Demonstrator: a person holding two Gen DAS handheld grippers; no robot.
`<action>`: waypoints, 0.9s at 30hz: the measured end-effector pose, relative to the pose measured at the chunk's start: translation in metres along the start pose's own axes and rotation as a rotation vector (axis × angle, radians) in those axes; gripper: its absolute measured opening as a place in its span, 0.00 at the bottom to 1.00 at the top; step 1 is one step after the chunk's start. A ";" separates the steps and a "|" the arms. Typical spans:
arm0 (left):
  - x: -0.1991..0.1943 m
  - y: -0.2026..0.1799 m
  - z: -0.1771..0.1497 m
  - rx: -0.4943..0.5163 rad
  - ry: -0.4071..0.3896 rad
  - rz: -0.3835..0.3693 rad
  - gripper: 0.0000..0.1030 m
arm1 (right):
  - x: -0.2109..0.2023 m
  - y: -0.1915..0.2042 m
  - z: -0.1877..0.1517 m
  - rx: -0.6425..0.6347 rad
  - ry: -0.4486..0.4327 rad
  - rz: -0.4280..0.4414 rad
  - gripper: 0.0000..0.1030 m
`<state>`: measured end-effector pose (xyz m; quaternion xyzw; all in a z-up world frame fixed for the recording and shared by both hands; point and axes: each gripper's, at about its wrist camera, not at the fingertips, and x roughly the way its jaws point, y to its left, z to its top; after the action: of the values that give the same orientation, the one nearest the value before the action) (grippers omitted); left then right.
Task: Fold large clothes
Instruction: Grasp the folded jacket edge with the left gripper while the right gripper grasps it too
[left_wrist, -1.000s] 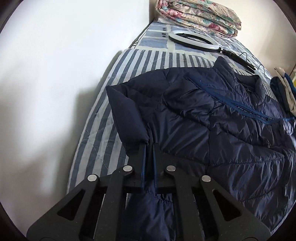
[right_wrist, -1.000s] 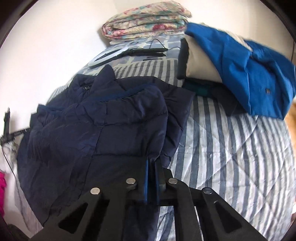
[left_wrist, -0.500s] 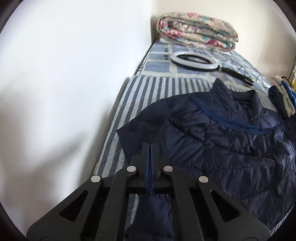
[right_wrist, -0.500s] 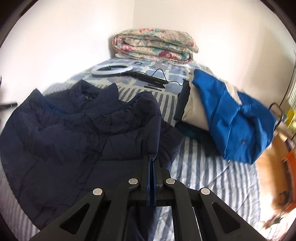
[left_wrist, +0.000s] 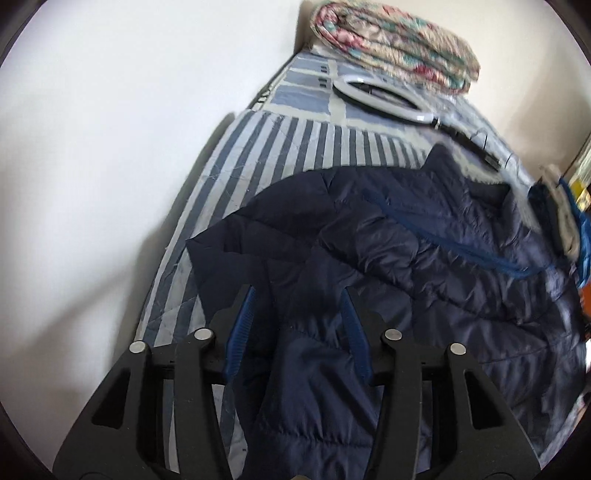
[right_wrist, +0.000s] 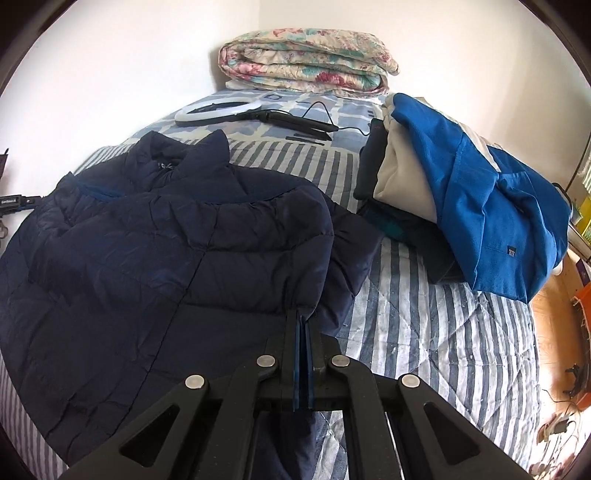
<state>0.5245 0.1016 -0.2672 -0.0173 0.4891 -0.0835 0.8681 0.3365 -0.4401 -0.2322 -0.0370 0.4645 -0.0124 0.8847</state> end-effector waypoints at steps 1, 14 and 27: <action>0.005 -0.004 -0.001 0.020 0.013 0.019 0.22 | 0.001 0.001 0.000 -0.004 0.002 -0.004 0.00; -0.036 -0.017 0.007 0.067 -0.151 0.068 0.00 | -0.024 0.004 0.007 -0.013 -0.070 -0.054 0.00; -0.036 -0.027 0.037 0.063 -0.217 0.143 0.00 | -0.016 0.007 0.041 -0.039 -0.108 -0.141 0.00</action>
<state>0.5343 0.0789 -0.2143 0.0357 0.3892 -0.0343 0.9198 0.3614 -0.4302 -0.1964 -0.0875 0.4126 -0.0634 0.9045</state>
